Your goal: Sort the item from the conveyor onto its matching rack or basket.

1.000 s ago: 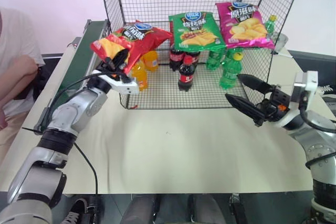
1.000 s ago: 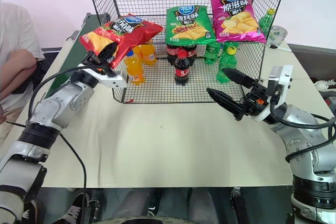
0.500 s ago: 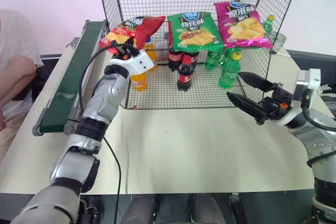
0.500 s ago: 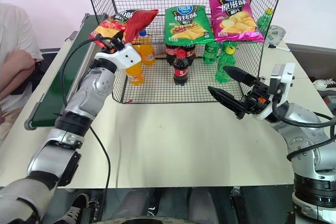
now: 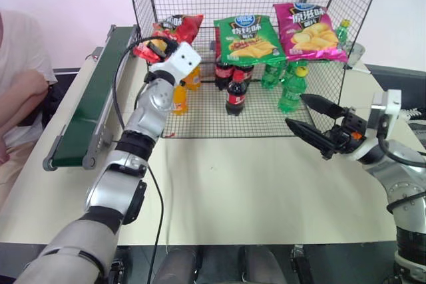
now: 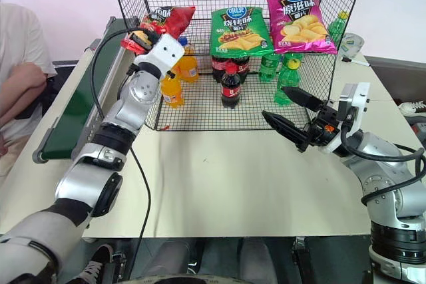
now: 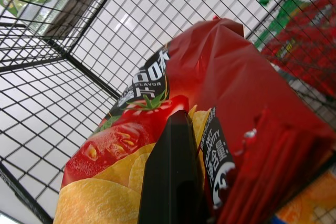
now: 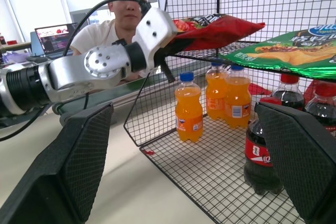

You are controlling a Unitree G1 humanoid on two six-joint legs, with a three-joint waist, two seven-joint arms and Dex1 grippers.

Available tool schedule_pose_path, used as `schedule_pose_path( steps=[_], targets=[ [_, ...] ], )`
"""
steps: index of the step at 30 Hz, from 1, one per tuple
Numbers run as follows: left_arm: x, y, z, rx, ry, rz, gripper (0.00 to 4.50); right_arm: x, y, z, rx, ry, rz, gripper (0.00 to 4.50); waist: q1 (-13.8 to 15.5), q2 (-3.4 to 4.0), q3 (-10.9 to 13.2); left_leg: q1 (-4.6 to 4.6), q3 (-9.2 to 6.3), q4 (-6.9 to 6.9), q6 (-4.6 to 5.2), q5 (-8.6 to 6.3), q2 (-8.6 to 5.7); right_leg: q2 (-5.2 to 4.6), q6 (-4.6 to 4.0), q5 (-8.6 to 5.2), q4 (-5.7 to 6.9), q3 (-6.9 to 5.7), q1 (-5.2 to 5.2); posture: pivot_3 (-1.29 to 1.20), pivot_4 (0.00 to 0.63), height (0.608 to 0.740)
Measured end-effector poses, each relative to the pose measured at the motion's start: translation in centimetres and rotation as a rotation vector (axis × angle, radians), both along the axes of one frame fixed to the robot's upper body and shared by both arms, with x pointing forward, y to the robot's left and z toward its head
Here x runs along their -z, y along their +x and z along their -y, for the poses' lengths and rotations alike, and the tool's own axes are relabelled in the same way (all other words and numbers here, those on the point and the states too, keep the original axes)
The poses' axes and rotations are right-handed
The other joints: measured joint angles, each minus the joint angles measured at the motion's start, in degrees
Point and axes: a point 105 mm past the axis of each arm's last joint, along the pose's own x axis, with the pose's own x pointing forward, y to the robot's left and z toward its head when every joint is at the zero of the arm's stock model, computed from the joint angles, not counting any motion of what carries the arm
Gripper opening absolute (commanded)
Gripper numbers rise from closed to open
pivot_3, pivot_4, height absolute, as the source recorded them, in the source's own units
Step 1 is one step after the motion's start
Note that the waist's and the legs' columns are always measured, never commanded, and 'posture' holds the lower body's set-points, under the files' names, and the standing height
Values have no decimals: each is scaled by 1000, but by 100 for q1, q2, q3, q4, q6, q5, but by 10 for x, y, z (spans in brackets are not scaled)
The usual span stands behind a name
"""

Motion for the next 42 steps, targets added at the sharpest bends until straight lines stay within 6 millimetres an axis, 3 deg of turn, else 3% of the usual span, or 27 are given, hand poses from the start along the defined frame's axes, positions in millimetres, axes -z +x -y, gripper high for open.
schedule_pose_path(
  steps=[15, 20, 30, 33, 36, 39, 42],
  targets=[
    [1, 2, 12, 113, 77, 23, 71, -8, 1, -1, -1, 26, 22, 4500, 4, -2, 1, -19, -1, 17, 3, -2, -2, -2, 1, 0, 4, 0, -9, 0, 150, 740],
    [-4, 4, 3, 103, 101, 31, 71, -14, 2, -2, 0, 30, 50, 4500, -11, -2, 1, -22, -2, 17, 3, -2, -2, -1, 1, 0, 7, 1, -15, 0, 150, 740],
    [1, 1, 11, 198, 49, -7, 71, -20, 4, -4, 17, 52, 105, 4500, -2, -3, 2, -26, -2, 22, 3, -2, -5, -3, 1, 0, 8, 1, -16, 0, 150, 740],
    [-3, -1, 10, 210, 21, 12, 1296, -20, 5, -4, 17, 48, 105, 4500, -12, -3, 2, -31, -3, 21, 3, -2, -5, -2, 1, 0, 11, 1, -22, 0, 150, 740],
    [-10, -4, 12, 233, 3, 29, 2813, -19, 4, -4, 12, 43, 104, 4500, -14, -3, 2, -32, -2, 22, 3, -2, -5, -2, 0, 0, 12, 1, -23, 0, 150, 740],
    [-5, -10, 13, 270, -9, 15, 4402, -18, 5, -4, 10, 41, 100, 4500, -25, -3, 1, -32, -2, 21, 3, -2, -5, -2, 0, 0, 13, 2, -25, 0, 150, 740],
    [-3, -18, 12, 296, -26, 12, 4485, -17, 5, -4, 7, 40, 96, 4500, -29, -1, 1, -33, -3, 22, 3, -2, -4, -3, 0, 0, 14, 3, -25, 0, 150, 740]
  ],
)
